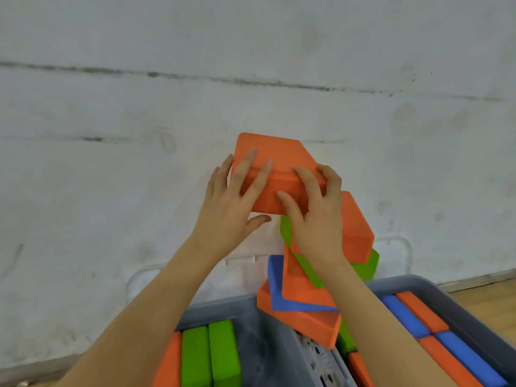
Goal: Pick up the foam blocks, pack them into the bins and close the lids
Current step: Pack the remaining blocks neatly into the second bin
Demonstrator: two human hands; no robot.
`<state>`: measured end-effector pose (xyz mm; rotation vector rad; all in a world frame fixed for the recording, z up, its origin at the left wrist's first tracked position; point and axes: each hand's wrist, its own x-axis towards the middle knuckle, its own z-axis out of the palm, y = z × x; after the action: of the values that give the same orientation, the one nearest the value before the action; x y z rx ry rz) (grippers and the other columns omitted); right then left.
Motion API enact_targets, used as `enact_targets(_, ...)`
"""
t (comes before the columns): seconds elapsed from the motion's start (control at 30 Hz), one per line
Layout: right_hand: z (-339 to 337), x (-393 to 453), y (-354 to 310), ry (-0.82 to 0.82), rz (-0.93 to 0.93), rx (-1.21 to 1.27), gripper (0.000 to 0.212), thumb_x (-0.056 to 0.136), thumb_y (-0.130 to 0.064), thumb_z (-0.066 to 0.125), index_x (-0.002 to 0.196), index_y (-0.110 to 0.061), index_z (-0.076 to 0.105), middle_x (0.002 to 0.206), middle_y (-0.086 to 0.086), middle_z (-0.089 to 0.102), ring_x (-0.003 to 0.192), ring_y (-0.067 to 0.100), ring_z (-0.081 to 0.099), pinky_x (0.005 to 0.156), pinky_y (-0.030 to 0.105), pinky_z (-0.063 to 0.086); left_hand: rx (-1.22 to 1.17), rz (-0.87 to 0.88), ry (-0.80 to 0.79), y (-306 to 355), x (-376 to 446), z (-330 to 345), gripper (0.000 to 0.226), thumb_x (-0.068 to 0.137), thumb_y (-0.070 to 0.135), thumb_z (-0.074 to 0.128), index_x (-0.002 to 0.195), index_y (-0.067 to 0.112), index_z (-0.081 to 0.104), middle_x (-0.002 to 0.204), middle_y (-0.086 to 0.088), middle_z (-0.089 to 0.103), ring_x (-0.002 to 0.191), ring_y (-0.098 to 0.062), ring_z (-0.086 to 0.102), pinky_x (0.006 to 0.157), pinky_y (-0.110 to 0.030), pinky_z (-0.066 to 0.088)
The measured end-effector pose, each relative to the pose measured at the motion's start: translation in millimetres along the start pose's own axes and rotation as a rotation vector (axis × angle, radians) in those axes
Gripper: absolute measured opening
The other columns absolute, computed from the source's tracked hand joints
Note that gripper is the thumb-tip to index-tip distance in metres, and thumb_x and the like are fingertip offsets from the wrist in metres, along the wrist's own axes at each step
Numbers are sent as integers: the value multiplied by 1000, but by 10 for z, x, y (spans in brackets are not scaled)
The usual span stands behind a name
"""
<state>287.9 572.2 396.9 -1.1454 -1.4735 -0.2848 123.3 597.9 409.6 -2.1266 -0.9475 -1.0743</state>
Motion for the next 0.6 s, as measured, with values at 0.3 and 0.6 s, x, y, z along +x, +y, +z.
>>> enact_targets(0.3, -3, -259, 144, -160, 20, 151, 54, 92, -52, 33, 144, -35, 30, 146, -1, 32, 116, 11, 47, 94, 22, 37, 78, -155, 42, -98, -450, -206, 62, 82, 50, 54, 138, 25, 41, 133, -18, 39, 111, -45, 38, 84, -53, 48)
enact_targets(0.6, -29, -469, 866, -419, -144, -600, 77, 67, -48, 71, 137, -28, 44, 132, 11, 54, 124, 40, 45, 105, 58, 20, 47, -476, -85, 196, -587, 69, 53, 81, 52, 49, 123, 22, 60, 124, -22, 50, 92, -45, 47, 62, -48, 52)
